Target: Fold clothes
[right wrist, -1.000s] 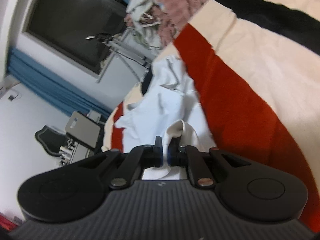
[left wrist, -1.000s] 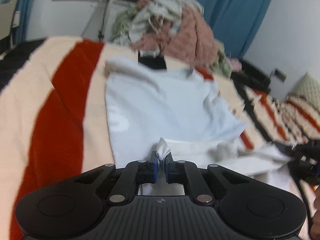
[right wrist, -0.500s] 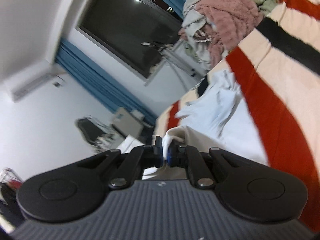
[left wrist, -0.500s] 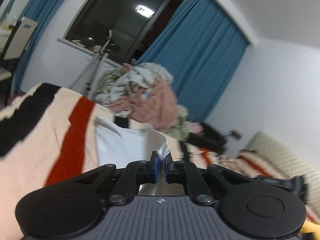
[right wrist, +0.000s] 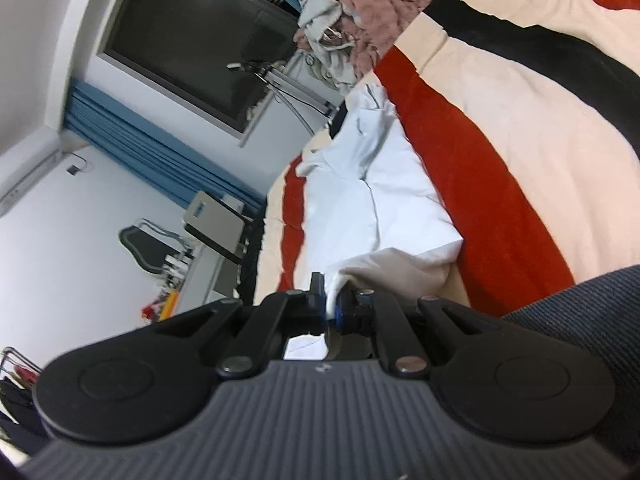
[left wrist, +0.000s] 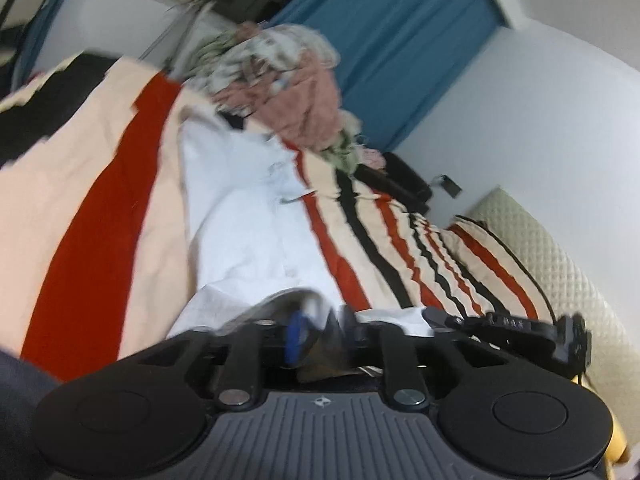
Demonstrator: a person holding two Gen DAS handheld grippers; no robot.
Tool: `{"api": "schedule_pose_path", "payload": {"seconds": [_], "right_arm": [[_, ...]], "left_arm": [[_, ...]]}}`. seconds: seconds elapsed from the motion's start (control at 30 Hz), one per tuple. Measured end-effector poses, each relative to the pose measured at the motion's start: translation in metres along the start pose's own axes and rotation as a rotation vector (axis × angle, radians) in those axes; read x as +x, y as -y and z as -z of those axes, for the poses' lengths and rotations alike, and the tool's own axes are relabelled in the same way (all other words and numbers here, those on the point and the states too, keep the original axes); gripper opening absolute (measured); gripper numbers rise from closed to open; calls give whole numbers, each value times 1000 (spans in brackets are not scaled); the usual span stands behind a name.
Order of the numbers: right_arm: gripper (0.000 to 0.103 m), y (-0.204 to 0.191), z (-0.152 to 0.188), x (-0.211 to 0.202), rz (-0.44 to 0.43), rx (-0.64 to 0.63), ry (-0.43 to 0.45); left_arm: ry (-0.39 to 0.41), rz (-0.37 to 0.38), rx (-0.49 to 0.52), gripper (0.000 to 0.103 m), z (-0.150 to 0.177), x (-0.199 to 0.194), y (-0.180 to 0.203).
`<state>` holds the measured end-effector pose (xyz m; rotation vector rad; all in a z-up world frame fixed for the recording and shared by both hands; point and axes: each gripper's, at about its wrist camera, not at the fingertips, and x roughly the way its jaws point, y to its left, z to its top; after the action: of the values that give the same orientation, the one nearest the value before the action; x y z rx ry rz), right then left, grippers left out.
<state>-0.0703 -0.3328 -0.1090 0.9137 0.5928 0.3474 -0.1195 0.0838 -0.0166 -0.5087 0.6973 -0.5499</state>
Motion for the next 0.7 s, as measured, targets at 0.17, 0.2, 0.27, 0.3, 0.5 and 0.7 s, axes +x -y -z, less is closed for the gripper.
{"api": "schedule_pose_path", "payload": {"seconds": [0.17,0.2,0.27,0.3,0.5,0.7], "right_arm": [[7,1,6,-6,46,-15,-49],[7,1,6,-8,51,-24,-63],[7,0,8,-8,61,-41,-72],[7,-1,9,-8,67,-49,-74],[7,-5,13,-9,101,-98,-83],[8,-7,14,-6,126,-118,-79]], "left_arm": [[-32,3,-117,71,-22,0,-30],[-34,-23,-131,78,-28,2,-35],[-51,-73,-156,79,-40,7,-42],[-63,-83,-162,81,-45,13,-47],[-268,-317,-205,81,-61,72,-78],[-476,-465,-221,71,-52,114,-100]]}}
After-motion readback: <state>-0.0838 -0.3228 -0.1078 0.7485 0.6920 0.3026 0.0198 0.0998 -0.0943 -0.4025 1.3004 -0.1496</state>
